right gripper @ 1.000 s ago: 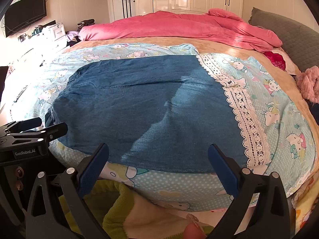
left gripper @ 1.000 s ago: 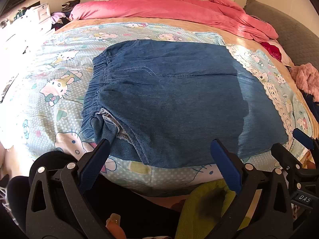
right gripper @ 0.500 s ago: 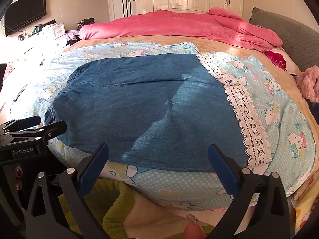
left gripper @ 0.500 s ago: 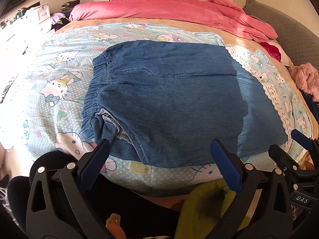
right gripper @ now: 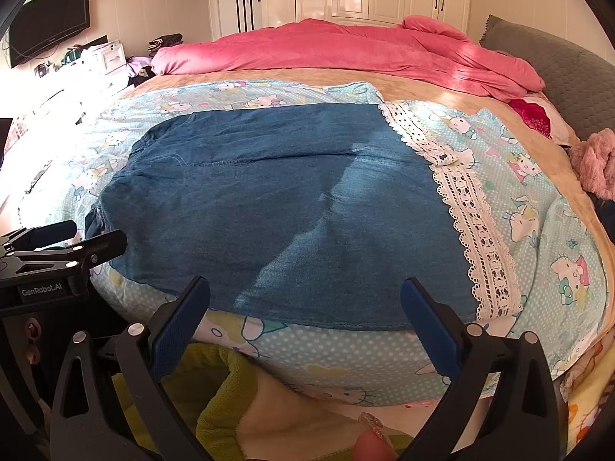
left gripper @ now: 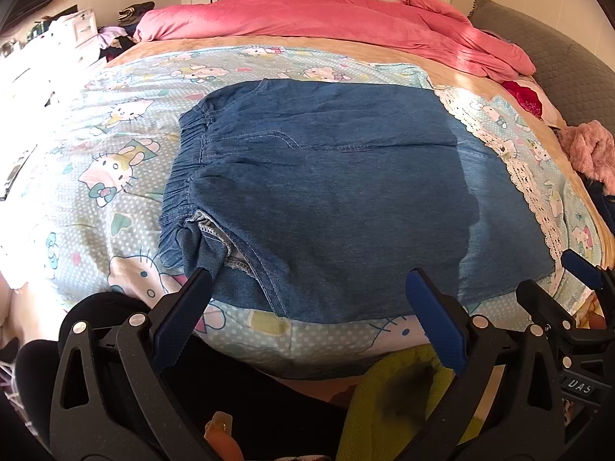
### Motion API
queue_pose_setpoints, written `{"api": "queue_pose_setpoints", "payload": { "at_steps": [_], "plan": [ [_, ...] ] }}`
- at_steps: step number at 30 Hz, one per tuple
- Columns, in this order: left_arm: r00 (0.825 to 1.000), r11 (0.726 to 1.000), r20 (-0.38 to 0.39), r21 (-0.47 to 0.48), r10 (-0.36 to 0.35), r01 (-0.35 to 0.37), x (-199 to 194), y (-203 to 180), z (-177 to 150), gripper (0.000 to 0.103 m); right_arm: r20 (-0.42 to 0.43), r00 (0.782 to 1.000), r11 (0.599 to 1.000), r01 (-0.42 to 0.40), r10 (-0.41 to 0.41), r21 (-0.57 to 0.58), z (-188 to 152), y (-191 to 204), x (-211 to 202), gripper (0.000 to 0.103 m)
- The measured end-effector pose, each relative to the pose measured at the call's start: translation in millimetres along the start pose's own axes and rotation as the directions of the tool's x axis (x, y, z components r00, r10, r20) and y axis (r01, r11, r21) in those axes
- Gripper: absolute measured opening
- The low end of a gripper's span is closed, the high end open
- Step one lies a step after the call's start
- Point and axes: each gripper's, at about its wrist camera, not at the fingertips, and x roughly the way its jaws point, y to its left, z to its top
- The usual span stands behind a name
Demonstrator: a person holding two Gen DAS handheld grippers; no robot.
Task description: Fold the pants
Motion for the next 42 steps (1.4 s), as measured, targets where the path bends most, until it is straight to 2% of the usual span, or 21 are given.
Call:
{"api": "queue_pose_setpoints", "payload": {
  "at_steps": [25,37,42],
  "plan": [
    [1.0,1.0,0.002,-0.007,0.015,-0.015,1,5,2,0.095,0.007,1.0,1.0,-0.001,0.001,0.004,8,-1,5,0.099],
    [1.0,1.0,-0.026,-0.015,0.013,-0.013,16,13,13,0.095,0.017,0.999,0.999,-0.031,0.032,-0.006,37,4,24,0.099],
    [0.999,0.999,-0.036,-0.046,0.021,-0.023,26,26,25,0.095,0.007,0.999,0.999,-0.051,0.052,-0.016,52,9,37,0.099]
  ]
}}
